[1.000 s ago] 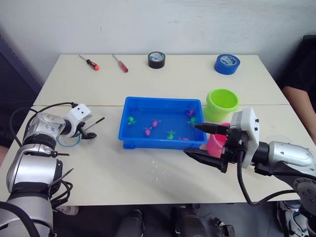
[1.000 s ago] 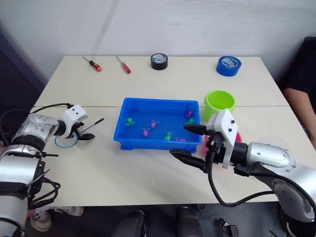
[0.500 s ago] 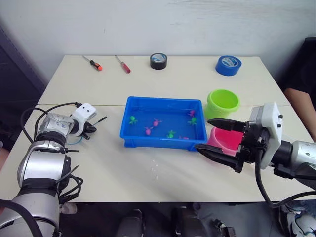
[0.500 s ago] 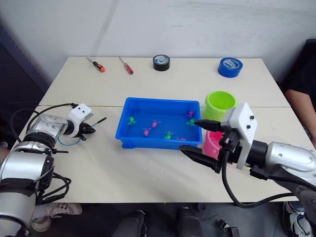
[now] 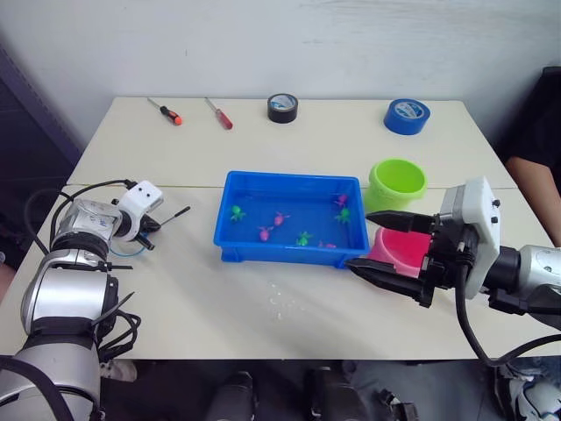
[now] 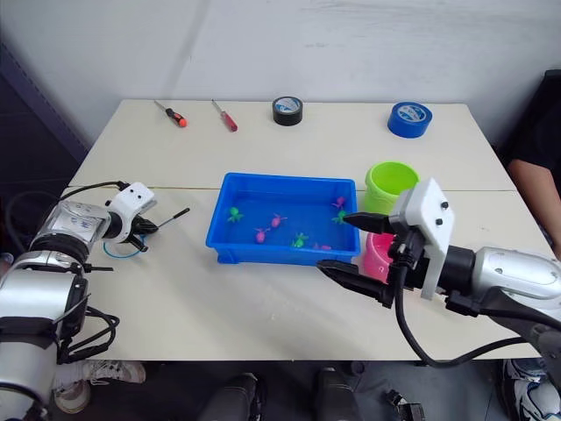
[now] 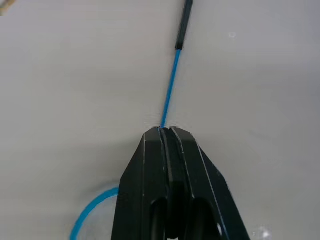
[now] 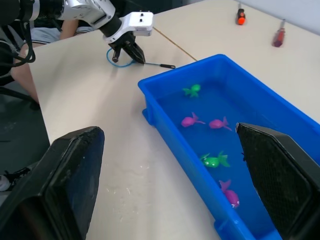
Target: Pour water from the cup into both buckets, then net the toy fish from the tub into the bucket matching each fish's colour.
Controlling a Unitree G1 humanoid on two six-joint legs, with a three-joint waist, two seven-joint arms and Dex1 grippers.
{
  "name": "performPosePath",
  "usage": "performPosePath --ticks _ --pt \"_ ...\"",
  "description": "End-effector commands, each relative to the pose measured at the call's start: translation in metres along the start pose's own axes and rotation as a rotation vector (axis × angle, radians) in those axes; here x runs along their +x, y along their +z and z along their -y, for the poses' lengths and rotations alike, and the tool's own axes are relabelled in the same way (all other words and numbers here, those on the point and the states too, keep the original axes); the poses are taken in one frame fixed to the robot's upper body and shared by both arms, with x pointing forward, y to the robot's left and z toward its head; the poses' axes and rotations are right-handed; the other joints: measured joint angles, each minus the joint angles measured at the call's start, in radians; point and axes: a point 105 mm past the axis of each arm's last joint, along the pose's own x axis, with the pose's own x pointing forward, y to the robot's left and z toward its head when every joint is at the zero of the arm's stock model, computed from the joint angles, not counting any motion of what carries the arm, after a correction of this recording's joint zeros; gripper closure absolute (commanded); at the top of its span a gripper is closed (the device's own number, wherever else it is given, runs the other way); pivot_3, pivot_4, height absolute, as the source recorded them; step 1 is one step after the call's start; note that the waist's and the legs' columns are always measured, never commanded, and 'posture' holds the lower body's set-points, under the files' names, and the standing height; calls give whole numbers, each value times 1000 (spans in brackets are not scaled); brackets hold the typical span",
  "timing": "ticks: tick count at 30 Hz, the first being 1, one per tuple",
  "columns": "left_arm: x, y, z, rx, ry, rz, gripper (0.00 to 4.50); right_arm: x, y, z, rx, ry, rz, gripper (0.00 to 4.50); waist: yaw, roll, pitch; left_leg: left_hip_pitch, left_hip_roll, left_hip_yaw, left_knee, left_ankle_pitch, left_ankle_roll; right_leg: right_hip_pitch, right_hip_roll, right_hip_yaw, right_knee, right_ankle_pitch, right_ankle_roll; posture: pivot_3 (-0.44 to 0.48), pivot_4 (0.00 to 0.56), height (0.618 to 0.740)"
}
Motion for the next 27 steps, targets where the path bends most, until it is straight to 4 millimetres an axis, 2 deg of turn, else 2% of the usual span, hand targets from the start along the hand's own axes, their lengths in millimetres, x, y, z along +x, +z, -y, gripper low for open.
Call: performPosePath --ticks 1,3,5,7,12,13,15,21,27 --pt "-10 14 -16 17 69 33 3469 2 4 2 -20 8 32 0 0 -1 -1 0 0 0 0 0 0 0 0 0 0 0 0 0 150 736" --pt "-7 12 -13 12 65 25 2624 4 4 3 -22 14 33 0 0 -1 -1 0 0 0 0 0 0 0 0 0 0 0 0 0 150 736" --pt "-4 10 -10 14 61 13 1584 5 5 3 -23 20 38 0 0 -1 -1 0 0 0 0 0 0 0 0 0 1 0 0 0 150 736" --pt "-2 10 -9 11 69 9 807 4 6 4 -24 20 40 0 1 -1 -1 0 0 0 0 0 0 0 0 0 1 0 0 0 150 736" --pt "2 3 -7 3 90 -10 807 2 5 2 -23 10 32 0 -2 -2 -1 0 0 0 0 0 0 0 0 0 1 0 0 0 150 736" --pt "3 1 -6 1 91 -13 1240 1 4 2 -23 4 31 0 -2 -2 -1 0 0 0 0 0 0 0 0 0 1 0 0 0 150 736" --pt "5 1 -4 -9 91 -8 1701 0 4 1 -23 -2 31 0 -1 -2 -1 0 0 0 0 0 0 0 0 0 2 0 0 0 150 736" --pt "10 -8 4 -32 65 -43 4430 -4 4 -1 -24 -22 28 0 2 -2 -1 0 0 0 1 0 0 0 0 0 2 0 0 0 150 736" --pt "9 -9 2 -48 78 -41 4478 -5 6 -1 -25 -31 28 0 1 -3 -1 0 0 0 1 0 0 0 0 0 2 0 0 0 150 736"
